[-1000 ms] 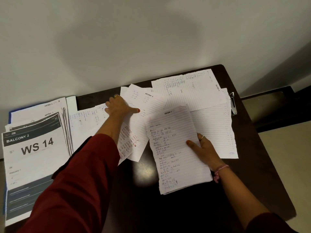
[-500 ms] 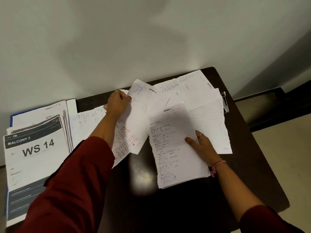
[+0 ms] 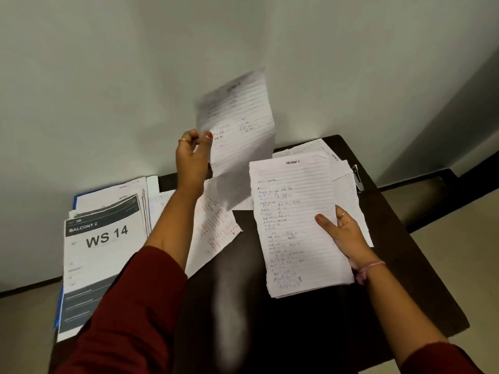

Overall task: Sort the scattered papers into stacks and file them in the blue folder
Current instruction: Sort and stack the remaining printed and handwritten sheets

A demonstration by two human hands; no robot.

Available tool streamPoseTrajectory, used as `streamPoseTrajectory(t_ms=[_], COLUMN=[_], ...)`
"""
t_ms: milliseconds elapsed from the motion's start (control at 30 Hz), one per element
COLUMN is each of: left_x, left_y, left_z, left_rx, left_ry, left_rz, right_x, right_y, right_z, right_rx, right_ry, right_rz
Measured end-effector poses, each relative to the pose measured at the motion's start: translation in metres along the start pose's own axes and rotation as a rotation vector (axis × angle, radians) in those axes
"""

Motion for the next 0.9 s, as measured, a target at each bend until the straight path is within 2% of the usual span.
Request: streamPoseTrajectory(t_ms=[200,367,633,900], left_x=[0.032,0.065,0.12,0.148], left_y=[0.014,0.003,-0.024,-0.039], left_z=[0.027,0.054,0.088,0.111], left_rx=[0.244,0.282,0.467,0.494], left_ry=[0.0,-0.083,-0.222,-0.236], left_rz=[0.148,0.228,0.444,0.516], right_x=[0.034,0.056,0.072,0.08], right_y=[-0.028,-0.031,-0.018,0.003], right_z=[-0.033,-0.062,-0.11,-0.127], right_rx=[-0.084,-0.087,-0.098,-0.068], right_ry=[-0.111,-0.158,-0.194,-0.211], right_rz=[0.035,0.065,0.073,0.055])
Point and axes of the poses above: each hand's wrist, its own x-axis away from the middle knuckle, its own z-axis out of the back of the hand, y = z × x, the point moved 2 cm from there along -x, towards the middle knuckle, and after that the axes turned 4 degrees about -x, right-handed, at the moved point
